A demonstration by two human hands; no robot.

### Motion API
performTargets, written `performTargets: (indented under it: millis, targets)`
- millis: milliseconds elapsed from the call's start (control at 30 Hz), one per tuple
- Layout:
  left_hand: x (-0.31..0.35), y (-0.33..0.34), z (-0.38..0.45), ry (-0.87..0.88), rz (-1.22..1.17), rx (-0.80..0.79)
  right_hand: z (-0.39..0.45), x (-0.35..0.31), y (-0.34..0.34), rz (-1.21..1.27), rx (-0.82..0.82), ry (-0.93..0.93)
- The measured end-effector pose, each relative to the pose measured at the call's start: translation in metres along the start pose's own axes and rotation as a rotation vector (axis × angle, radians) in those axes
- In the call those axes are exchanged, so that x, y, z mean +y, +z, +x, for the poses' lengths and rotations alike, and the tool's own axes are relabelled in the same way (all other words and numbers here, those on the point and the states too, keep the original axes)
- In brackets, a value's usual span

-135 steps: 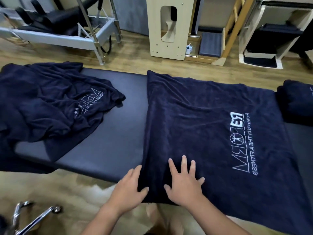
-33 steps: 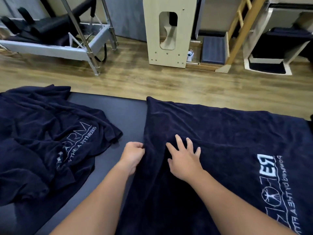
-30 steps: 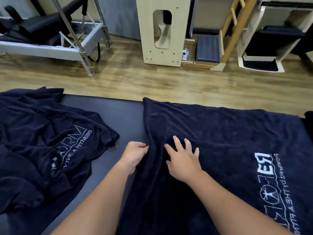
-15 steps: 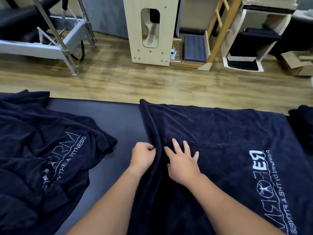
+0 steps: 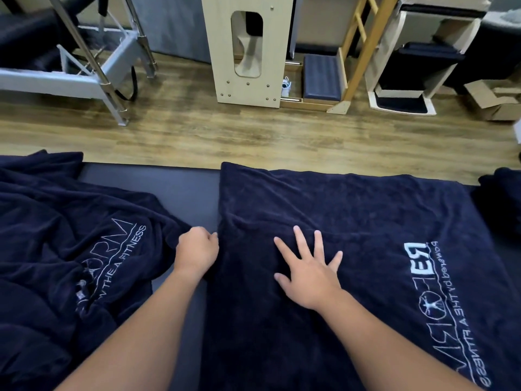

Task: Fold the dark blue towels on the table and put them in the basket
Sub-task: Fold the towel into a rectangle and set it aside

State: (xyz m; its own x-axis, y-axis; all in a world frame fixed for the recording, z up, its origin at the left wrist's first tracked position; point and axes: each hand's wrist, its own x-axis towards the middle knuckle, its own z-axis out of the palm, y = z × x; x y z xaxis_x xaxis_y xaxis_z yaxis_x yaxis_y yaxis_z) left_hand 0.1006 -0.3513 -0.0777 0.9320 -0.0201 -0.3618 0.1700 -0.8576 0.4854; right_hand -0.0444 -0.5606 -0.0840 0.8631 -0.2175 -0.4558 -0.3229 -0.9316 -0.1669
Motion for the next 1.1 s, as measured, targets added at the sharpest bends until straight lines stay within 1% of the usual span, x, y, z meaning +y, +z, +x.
performTargets:
  millis: [100, 200, 233, 267, 333, 400, 433, 467, 533, 567, 633, 700, 767, 800, 867, 900, 933, 1000, 1033, 1067, 1100]
  targets:
    - [0.0, -0.008, -0.004, -0.081, 0.02, -0.214, 0.001, -0.003, -0.002, 0.007, 0.015, 0.018]
    - [-0.004, -0.012, -0.022, -0.167, -0.082, -0.491, -0.005, -0.011, 0.004, -0.027, 0.045, 0.018]
    - [-0.008, -0.012, -0.026, -0.149, -0.068, -0.536, -0.008, -0.015, 0.009, -0.049, 0.051, 0.005]
    - [-0.013, -0.011, -0.03, -0.131, -0.052, -0.541, -0.01, -0.018, 0.013, -0.069, 0.056, -0.005]
    - [-0.024, -0.01, -0.035, -0.143, -0.097, -0.456, -0.012, -0.019, 0.019, -0.08, 0.067, -0.002]
    - [-0.035, -0.01, -0.036, -0.22, -0.201, -0.354, -0.01, -0.015, 0.016, -0.047, 0.065, 0.036]
    - [-0.036, -0.013, -0.037, -0.237, -0.185, -0.3, -0.008, -0.013, 0.013, -0.028, 0.063, 0.061]
    - [-0.037, -0.014, -0.039, -0.213, -0.096, -0.248, -0.007, -0.012, 0.01, -0.019, 0.061, 0.079]
    - [-0.028, -0.016, -0.041, -0.118, 0.088, -0.201, -0.003, -0.012, 0.004, -0.026, 0.079, 0.078]
    - [-0.02, -0.016, -0.04, -0.075, 0.115, -0.18, -0.001, -0.013, 0.001, -0.025, 0.097, 0.053]
    - [0.0, -0.013, -0.032, -0.003, 0.014, -0.143, 0.011, -0.013, -0.006, 0.001, 0.138, -0.028]
    - [0.022, -0.012, -0.016, 0.008, -0.131, -0.097, 0.028, -0.01, -0.015, 0.073, 0.155, -0.057]
    - [0.04, -0.01, 0.004, 0.053, -0.232, -0.098, 0.048, -0.005, -0.026, 0.153, 0.157, 0.006]
    - [0.047, -0.009, 0.017, 0.088, -0.246, -0.131, 0.057, -0.001, -0.03, 0.172, 0.15, 0.042]
    - [0.059, -0.004, 0.044, 0.172, -0.193, -0.263, 0.077, 0.008, -0.038, 0.179, 0.117, 0.073]
    - [0.064, -0.004, 0.054, 0.159, -0.183, -0.3, 0.084, 0.012, -0.043, 0.176, 0.101, 0.069]
    - [0.067, -0.003, 0.066, 0.127, -0.22, -0.287, 0.093, 0.015, -0.049, 0.176, 0.09, 0.061]
    - [0.07, -0.005, 0.084, 0.016, -0.395, -0.146, 0.11, 0.024, -0.059, 0.177, 0.08, 0.043]
    - [0.07, -0.006, 0.092, -0.027, -0.446, -0.074, 0.118, 0.029, -0.064, 0.167, 0.079, 0.032]
    - [0.069, -0.006, 0.096, -0.031, -0.403, -0.029, 0.125, 0.033, -0.067, 0.154, 0.081, 0.03]
    - [0.069, -0.004, 0.095, 0.011, -0.224, -0.002, 0.133, 0.038, -0.072, 0.146, 0.088, 0.04]
